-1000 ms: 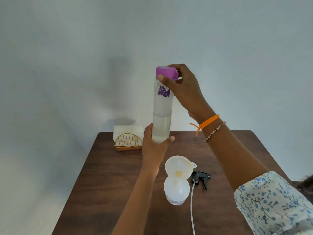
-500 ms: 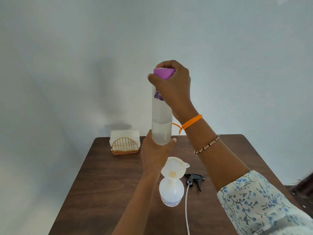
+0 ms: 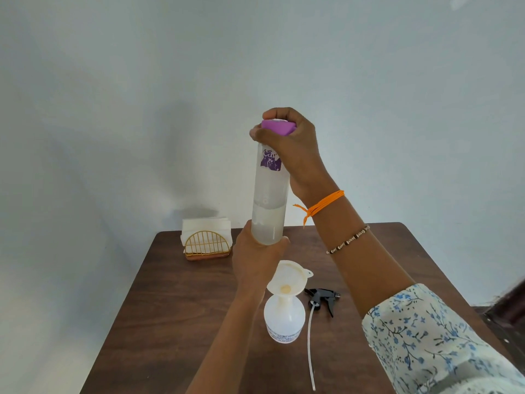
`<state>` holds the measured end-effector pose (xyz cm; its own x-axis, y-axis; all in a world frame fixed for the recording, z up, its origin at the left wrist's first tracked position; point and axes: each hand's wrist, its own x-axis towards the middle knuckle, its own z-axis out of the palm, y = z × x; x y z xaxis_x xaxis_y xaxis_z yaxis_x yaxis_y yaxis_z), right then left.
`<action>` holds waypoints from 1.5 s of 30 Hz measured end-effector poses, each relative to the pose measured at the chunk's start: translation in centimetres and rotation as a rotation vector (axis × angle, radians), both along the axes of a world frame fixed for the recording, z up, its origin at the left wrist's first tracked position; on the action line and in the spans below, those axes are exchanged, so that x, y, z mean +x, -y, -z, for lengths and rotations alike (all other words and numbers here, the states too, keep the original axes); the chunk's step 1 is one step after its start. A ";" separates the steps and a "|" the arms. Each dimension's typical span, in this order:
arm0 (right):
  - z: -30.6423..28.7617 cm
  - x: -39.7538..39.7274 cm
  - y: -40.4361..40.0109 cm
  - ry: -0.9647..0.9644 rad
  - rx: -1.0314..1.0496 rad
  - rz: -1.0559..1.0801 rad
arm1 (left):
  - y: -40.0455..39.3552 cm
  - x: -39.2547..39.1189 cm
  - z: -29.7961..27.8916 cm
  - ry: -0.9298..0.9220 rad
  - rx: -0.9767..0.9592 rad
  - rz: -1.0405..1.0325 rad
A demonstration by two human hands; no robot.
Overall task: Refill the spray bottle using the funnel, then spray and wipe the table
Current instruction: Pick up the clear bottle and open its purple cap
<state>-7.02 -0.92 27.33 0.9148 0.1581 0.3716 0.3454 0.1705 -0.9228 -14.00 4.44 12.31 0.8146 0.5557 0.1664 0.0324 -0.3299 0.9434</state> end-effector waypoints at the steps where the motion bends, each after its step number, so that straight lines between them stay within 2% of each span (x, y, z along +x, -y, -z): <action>1: 0.2 0.1 0.0 -0.030 0.004 -0.031 | 0.1 0.0 0.1 0.009 -0.007 -0.017; 5: 0.9 0.0 0.0 -0.102 -0.100 -0.137 | 0.2 0.3 0.4 0.003 -0.032 -0.026; 8: 1.0 -0.3 -0.2 -0.097 -0.127 -0.101 | 0.1 0.4 0.7 -0.020 -0.007 -0.005; 12: 0.9 0.0 -0.2 -0.066 -0.147 -0.038 | 0.2 0.4 0.7 -0.024 0.013 0.015; 18: 1.5 0.7 0.1 0.091 -0.215 -0.077 | 0.3 0.1 0.8 -0.043 -0.031 0.061; 31: 2.7 2.3 1.0 0.158 0.016 -0.295 | -0.9 0.2 0.8 0.008 0.021 0.119; 35: 3.2 2.5 1.0 0.147 0.032 -0.324 | -1.3 0.4 0.9 0.001 0.005 0.161; 39: 3.4 2.5 1.2 0.148 0.060 -0.468 | -1.6 0.3 1.2 -0.038 -0.114 0.333; 45: 2.3 2.1 2.2 0.075 -0.020 -0.794 | -1.1 -0.2 1.2 -0.055 -0.221 0.543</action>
